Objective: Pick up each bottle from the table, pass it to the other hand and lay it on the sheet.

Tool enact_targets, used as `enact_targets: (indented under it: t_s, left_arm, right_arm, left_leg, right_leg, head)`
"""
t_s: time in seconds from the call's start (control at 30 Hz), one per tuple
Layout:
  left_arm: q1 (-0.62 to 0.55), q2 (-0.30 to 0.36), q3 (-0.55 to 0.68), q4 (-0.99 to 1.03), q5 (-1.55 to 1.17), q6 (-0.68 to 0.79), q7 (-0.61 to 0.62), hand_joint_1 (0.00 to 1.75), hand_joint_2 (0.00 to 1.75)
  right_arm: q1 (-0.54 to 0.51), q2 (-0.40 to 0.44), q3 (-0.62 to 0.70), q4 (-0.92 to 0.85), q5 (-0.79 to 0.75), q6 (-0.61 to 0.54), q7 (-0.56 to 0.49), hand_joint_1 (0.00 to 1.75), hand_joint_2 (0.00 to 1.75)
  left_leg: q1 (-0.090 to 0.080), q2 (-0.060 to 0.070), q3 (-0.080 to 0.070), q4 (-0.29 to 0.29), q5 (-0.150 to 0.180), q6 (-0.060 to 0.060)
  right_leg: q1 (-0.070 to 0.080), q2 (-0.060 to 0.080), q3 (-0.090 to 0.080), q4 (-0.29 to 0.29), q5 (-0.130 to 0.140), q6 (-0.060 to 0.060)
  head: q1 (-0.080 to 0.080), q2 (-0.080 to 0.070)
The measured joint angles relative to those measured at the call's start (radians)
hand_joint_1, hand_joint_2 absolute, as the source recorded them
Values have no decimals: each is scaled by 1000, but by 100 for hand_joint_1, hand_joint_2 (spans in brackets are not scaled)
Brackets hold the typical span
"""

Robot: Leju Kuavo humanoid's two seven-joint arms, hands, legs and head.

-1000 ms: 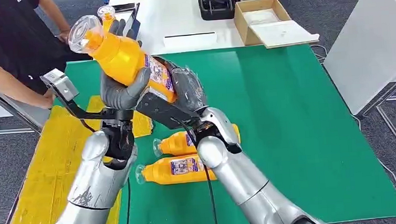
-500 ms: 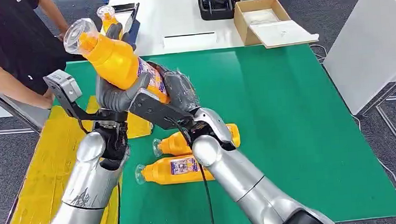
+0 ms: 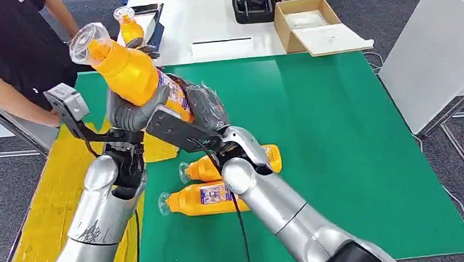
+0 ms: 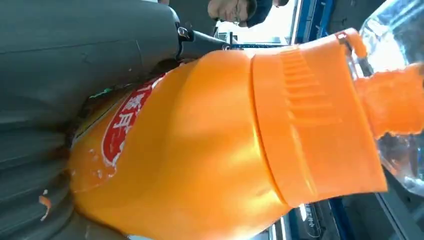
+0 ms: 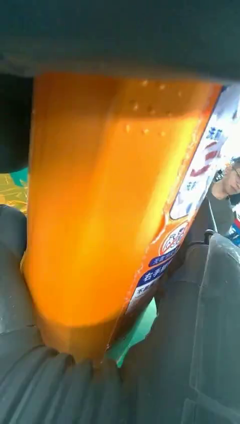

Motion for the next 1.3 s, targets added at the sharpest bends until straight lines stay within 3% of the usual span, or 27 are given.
enact_targets:
  t_s: [0.77, 0.8, 0.83, 0.87, 1.3]
  left_arm:
    - [61, 20, 54, -92, 24, -43, 43, 175, 175]
    - [61, 19, 53, -92, 24, -44, 43, 175, 175]
    - [60, 19, 51, -92, 24, -44, 43, 175, 175]
    - [60, 19, 49, -92, 24, -44, 41, 175, 175]
    - [44, 20, 43, -80, 10, -33, 36, 175, 175]
  right_arm:
    - [-6, 6, 71, -8, -9, 1, 35, 175, 175]
    - [-4, 6, 64, -8, 6, 1, 26, 141, 175]
    - [-3, 6, 58, -7, 17, 1, 20, 21, 175]
    - [-3, 6, 52, -5, 29, 2, 13, 0, 0]
    - [-2, -10, 6, 14, 52, 23, -27, 0, 0]
  left_leg:
    - [0, 0, 0, 0, 0, 0]
    - [0, 0, 0, 0, 0, 0]
    - [0, 0, 1, 0, 0, 0]
    - [0, 0, 0, 0, 0, 0]
    - [0, 1, 1, 0, 0, 0]
  right_leg:
    - [0, 0, 0, 0, 0, 0]
    - [0, 0, 0, 0, 0, 0]
    - [0, 0, 0, 0, 0, 0]
    - [0, 0, 0, 0, 0, 0]
    - [0, 0, -1, 0, 0, 0]
  head:
    - [0, 0]
    - [0, 0]
    - [0, 0]
    - [0, 0]
    - [0, 0]
